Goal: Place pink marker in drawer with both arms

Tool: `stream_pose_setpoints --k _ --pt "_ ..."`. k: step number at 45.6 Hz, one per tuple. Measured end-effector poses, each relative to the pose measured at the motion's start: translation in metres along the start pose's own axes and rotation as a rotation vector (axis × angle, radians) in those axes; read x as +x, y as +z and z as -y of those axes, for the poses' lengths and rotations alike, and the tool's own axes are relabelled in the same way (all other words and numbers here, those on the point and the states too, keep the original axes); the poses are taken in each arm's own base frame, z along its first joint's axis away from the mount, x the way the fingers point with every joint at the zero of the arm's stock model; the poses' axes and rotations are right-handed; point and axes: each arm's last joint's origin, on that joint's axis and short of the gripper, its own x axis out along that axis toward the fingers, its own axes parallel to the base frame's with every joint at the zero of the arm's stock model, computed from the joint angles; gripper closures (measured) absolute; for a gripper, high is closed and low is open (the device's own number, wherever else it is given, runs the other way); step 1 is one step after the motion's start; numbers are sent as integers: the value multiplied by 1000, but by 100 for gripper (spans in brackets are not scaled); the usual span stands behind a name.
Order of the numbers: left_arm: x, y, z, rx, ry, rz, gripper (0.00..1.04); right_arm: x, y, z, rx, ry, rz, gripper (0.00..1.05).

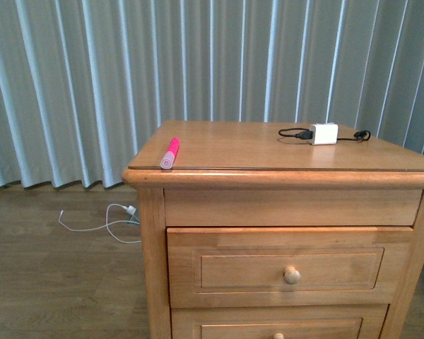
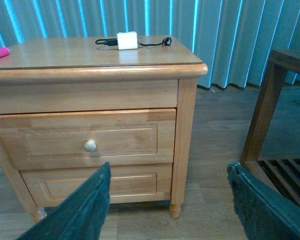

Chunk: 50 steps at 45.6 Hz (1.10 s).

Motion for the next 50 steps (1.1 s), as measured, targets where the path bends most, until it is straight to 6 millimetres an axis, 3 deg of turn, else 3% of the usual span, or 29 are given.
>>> stream_pose_setpoints --k 6,35,38,44,50 --pt "0 0 0 0 0 0 6 0 0 0 1 0 0 7" --pt "0 0 0 0 0 0 6 0 0 0 1 1 0 9" --pt "0 0 0 0 0 0 6 1 -1 -2 63 107 -82 9" --pt "0 0 0 0 0 0 6 18 2 -14 131 220 -210 9" --pt "0 0 0 0 0 0 6 61 5 -44 79 272 -301 9"
